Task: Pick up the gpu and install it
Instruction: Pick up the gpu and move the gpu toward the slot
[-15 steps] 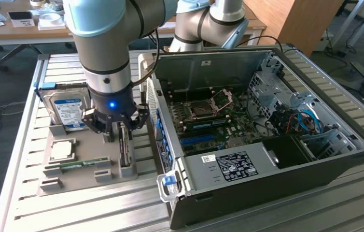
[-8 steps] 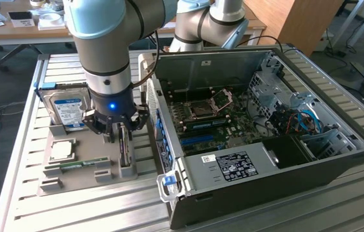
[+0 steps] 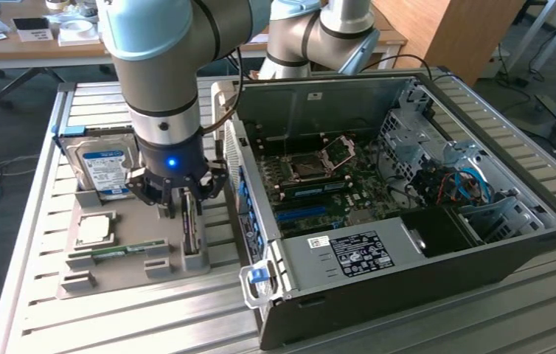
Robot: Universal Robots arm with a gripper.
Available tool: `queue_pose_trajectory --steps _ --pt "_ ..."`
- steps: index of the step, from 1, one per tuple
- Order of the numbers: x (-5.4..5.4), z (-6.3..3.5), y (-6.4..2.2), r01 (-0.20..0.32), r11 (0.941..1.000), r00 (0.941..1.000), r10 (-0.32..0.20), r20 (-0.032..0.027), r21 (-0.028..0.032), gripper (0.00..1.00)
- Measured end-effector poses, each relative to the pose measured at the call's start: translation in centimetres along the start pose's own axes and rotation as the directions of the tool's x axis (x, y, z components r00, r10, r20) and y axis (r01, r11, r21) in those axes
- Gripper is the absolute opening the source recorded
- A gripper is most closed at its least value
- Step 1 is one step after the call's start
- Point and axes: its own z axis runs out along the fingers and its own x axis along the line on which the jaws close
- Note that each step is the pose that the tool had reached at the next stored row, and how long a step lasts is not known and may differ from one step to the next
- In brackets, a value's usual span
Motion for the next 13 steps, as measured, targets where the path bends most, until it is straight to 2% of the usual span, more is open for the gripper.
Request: queue_pose_trajectory --steps 13 --pt "0.0 0.0 -0.05 0.0 1.0 1.0 0.0 -0.0003 0.0003 0.47"
